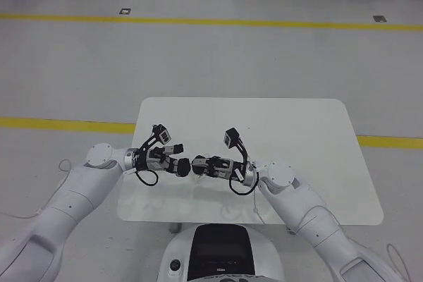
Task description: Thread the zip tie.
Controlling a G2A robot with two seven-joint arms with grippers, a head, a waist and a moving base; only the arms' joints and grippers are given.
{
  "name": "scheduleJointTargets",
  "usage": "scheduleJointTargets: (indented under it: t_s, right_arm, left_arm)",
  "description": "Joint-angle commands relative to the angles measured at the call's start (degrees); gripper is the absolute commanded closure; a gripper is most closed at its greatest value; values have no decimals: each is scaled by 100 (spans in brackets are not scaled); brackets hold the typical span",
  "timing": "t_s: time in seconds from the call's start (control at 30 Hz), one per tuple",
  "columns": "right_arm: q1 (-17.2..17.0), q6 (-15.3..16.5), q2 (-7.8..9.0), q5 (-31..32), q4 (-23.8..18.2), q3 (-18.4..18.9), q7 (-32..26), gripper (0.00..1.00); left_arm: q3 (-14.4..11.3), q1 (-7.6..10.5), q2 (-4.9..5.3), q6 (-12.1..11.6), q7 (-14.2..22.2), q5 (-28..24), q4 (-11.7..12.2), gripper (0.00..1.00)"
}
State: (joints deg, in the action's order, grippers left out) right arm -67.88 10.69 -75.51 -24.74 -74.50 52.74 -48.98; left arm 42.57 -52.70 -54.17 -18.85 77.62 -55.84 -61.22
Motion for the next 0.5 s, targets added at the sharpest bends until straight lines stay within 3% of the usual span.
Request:
scheduleJointTargets:
  t_s: [0.0, 0.23, 0.33, 0.47]
  right_arm:
    - [-24, -47, 5, 72, -33, -1, 93, 100]
    - [-85, -105, 38, 229, -84, 69, 185, 100]
    - [-121, -127, 53, 279, -105, 92, 186, 100]
    - [-130, -146, 57, 301, -111, 86, 169, 100]
  left_arm:
    - [33, -32, 12, 40, -78, 83, -61, 0]
    - [181, -112, 54, 82, -65, 258, -129, 1]
    - [233, -151, 60, 96, -56, 269, -148, 28]
    - [255, -187, 50, 119, -41, 294, -154, 45]
